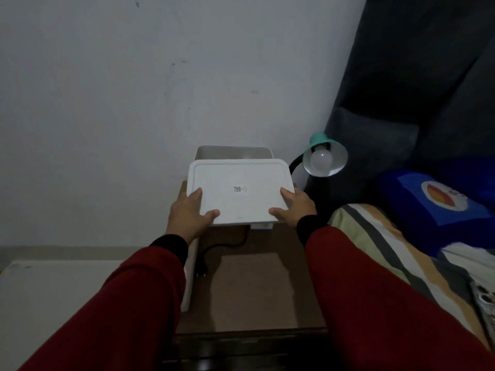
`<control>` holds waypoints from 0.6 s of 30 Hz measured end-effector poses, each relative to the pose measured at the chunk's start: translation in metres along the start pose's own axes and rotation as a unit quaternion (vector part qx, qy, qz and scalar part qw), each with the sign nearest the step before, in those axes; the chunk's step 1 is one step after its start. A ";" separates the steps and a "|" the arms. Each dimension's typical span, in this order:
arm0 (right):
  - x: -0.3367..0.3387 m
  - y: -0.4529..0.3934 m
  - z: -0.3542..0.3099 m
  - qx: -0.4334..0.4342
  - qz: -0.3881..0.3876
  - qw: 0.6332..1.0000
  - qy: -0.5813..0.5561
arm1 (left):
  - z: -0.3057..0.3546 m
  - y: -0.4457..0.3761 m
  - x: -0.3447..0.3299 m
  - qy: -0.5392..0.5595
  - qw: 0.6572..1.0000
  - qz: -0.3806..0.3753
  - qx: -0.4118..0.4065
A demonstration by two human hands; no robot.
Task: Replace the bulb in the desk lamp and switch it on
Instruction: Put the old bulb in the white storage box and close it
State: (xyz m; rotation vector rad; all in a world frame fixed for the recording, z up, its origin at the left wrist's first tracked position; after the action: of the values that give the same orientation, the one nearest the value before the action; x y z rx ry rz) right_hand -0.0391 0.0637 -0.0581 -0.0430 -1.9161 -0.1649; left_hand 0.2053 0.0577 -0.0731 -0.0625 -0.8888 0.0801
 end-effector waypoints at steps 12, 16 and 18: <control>0.007 -0.133 -0.027 0.003 -0.009 1.000 0.011 | -0.005 -0.125 -0.006 0.022 0.998 -0.032 0.047; -0.004 -0.159 -0.025 -0.004 -0.015 1.000 -0.008 | -0.006 -0.151 -0.010 0.011 0.998 -0.045 0.045; -0.005 -0.169 -0.025 -0.003 -0.015 1.000 -0.009 | -0.006 -0.160 -0.009 0.010 0.998 -0.048 0.040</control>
State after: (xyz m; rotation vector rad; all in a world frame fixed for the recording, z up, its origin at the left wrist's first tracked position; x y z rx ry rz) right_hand -0.0327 -0.1070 -0.0705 -0.0201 -1.9344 -0.1916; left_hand 0.2114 -0.1031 -0.0703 0.0538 -0.8674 0.0241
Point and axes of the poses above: each hand's wrist, its own y-axis away from the middle knuckle, its own x-axis out of the back of the hand, z = x × y, the point moved 5 cm from there along -y, towards the middle knuckle, and after that the axes turned 11 degrees about y, right-handed, at the moved point
